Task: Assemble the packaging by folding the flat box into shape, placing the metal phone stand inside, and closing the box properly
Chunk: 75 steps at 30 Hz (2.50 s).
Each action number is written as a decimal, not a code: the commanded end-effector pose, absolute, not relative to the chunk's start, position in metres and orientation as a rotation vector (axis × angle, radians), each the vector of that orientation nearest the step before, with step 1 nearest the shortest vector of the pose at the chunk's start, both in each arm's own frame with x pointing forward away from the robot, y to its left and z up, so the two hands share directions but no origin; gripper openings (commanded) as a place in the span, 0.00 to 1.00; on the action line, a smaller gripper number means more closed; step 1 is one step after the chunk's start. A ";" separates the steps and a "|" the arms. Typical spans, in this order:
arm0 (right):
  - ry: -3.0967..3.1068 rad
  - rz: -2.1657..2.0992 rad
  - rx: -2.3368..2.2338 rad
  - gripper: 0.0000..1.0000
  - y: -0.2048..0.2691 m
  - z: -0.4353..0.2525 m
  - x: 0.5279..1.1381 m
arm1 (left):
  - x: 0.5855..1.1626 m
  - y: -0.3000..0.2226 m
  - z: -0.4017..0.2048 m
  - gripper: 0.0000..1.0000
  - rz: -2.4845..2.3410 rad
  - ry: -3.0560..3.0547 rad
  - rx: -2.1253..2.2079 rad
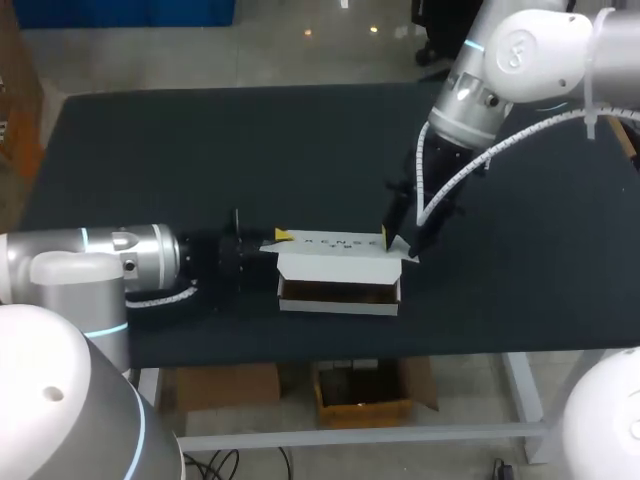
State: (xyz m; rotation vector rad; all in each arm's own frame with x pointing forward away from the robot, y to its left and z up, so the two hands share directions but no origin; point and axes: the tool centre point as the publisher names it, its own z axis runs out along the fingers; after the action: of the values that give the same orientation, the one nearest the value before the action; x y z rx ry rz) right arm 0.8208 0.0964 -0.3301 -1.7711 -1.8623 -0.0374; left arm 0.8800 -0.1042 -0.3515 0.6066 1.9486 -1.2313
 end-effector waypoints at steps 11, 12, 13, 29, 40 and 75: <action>-1.886 -0.039 -1.758 0.46 0.100 -0.334 0.821 | 0.863 -0.074 -0.333 0.44 -1.192 1.913 0.547; -1.887 -0.040 -1.756 0.46 0.101 -0.335 0.821 | 0.861 -0.070 -0.331 0.44 -1.192 1.913 0.544; -1.888 -0.040 -1.755 0.46 0.101 -0.335 0.821 | 0.859 -0.066 -0.329 0.45 -1.178 1.917 0.535; -1.910 -0.054 -1.745 0.47 0.103 -0.342 0.816 | 0.848 -0.029 -0.286 1.00 -1.048 2.307 0.217; -1.920 -0.063 -1.758 0.49 0.102 -0.342 0.814 | 0.870 -0.033 -0.273 1.00 -0.579 2.451 -0.215; -1.951 -0.158 -1.782 0.49 0.101 -0.350 0.805 | 0.876 -0.051 -0.260 1.00 -0.424 2.693 -1.045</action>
State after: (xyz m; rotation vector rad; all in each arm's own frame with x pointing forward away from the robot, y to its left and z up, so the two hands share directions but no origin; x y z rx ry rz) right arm 0.8074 0.1010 -0.3505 -1.7757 -1.9466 -0.1531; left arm 0.8739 -0.0511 -0.2666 -0.9538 2.4988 -0.7920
